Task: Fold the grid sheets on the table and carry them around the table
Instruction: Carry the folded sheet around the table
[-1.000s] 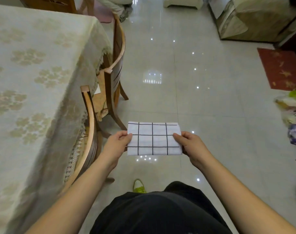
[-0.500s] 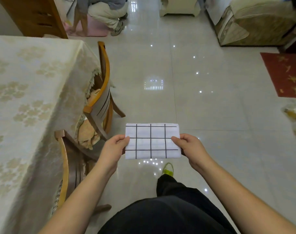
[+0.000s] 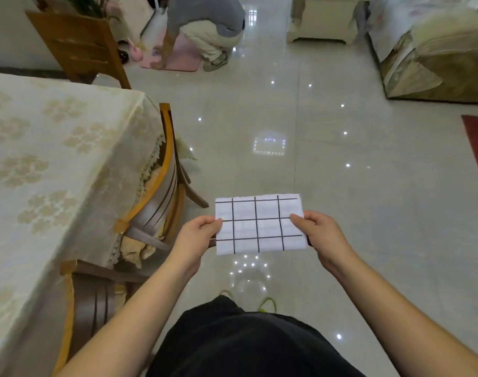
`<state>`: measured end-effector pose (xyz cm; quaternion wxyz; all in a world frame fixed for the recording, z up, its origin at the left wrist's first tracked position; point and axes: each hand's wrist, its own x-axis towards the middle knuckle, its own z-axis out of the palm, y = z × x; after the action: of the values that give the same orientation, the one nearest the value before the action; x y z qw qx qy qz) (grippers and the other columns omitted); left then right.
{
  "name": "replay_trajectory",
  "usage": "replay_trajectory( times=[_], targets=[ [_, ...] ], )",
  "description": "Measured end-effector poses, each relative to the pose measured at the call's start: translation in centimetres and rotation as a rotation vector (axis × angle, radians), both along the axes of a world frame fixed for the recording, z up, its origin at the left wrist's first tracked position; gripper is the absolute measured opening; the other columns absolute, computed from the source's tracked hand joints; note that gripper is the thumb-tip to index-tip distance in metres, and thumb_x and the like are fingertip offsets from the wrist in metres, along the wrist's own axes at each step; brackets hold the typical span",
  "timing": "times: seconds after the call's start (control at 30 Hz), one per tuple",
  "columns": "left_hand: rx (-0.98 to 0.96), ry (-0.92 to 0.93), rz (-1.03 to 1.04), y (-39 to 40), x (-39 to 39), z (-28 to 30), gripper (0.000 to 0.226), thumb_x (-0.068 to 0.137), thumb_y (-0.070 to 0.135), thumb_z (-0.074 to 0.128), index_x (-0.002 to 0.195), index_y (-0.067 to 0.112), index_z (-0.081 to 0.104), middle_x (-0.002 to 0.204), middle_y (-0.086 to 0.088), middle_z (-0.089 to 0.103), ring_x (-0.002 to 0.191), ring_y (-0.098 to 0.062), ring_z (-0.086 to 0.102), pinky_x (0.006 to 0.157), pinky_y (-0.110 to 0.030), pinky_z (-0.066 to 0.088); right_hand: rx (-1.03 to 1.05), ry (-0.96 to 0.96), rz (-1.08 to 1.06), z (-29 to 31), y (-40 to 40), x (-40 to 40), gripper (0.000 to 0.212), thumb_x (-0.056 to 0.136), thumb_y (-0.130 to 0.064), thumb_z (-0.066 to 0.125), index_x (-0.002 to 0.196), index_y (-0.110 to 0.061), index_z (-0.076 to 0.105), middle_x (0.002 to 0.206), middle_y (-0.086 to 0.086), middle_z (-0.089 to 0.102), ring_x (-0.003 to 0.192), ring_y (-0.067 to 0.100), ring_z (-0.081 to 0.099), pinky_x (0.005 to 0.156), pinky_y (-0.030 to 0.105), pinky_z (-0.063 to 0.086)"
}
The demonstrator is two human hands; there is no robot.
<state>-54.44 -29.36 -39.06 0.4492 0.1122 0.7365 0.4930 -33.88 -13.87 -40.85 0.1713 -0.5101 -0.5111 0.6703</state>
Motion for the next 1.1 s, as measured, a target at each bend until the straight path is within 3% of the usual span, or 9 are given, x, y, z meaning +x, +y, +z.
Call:
replay_trajectory(
  times=[0.23,0.53,0.7,0.83,0.93,1.03,1.1],
  targets=[
    [0.035,-0.05,0.07,4.5,-5.1,-1.5,0.015,0.093,0.017,0.061,0.096,0.004,0.068,0.083,-0.008,0.073,0.073,-0.016,0.067,0.071,-0.029,0.054,0.012,-0.02,0.038,-0.6,5.6,-5.9,0.017,0.09,-0.02,0.067,0.088,-0.003,0.069,0.087,0.014,0.072,0.076,0.021,0.065,0.071,0.034,0.05],
    [0.088,-0.102,0.158,12.3,-14.6,-2.6,0.012,0.094,0.012,0.058,0.088,0.008,0.068,0.064,0.003,0.07,0.057,-0.005,0.063,0.051,-0.016,0.048,-0.033,-0.018,0.086,-0.8,14.1,-16.3,0.021,0.092,-0.016,0.064,0.097,0.004,0.068,0.093,0.016,0.072,0.081,0.023,0.066,0.078,0.038,0.052],
    [0.103,-0.084,0.176,16.2,-19.3,-1.9,0.016,0.094,0.012,0.059,0.095,-0.002,0.066,0.081,-0.014,0.066,0.07,-0.02,0.062,0.067,-0.029,0.053,-0.017,-0.002,0.078,0.1,18.0,-21.5,0.013,0.092,-0.017,0.065,0.09,-0.006,0.07,0.089,0.009,0.073,0.079,0.02,0.067,0.077,0.036,0.052],
    [0.096,-0.073,0.203,18.8,-22.0,-1.9,0.014,0.091,0.017,0.063,0.082,0.007,0.067,0.077,-0.013,0.058,0.067,-0.021,0.052,0.066,-0.032,0.044,-0.027,-0.018,0.108,-0.2,20.9,-24.1,0.016,0.091,-0.02,0.066,0.092,-0.005,0.069,0.095,0.014,0.072,0.083,0.023,0.066,0.082,0.041,0.052],
    [0.065,-0.083,0.245,20.7,-23.2,-2.4,0.02,0.081,0.029,0.069,0.085,0.009,0.07,0.081,-0.016,0.06,0.076,-0.026,0.053,0.073,-0.041,0.041,-0.031,-0.022,0.141,-0.5,23.5,-25.8,0.015,0.091,-0.02,0.066,0.09,-0.006,0.069,0.092,0.012,0.072,0.081,0.023,0.066,0.08,0.04,0.052],
    [0.047,-0.081,0.281,23.2,-23.9,-2.6,0.017,0.088,0.023,0.067,0.09,0.006,0.069,0.082,-0.015,0.063,0.076,-0.026,0.056,0.073,-0.041,0.041,-0.026,-0.025,0.169,-0.8,26.7,-27.5,0.013,0.09,-0.021,0.067,0.086,-0.008,0.07,0.09,0.011,0.074,0.081,0.023,0.068,0.08,0.04,0.053],
    [0.023,-0.065,0.288,25.2,-24.3,-2.7,0.021,0.083,0.031,0.069,0.089,0.01,0.07,0.08,-0.012,0.063,0.074,-0.024,0.057,0.07,-0.039,0.04,-0.027,-0.028,0.186,-1.2,29.0,-28.4,0.015,0.089,-0.022,0.068,0.082,-0.009,0.07,0.088,0.011,0.074,0.08,0.023,0.068,0.08,0.041,0.053]
  ],
)
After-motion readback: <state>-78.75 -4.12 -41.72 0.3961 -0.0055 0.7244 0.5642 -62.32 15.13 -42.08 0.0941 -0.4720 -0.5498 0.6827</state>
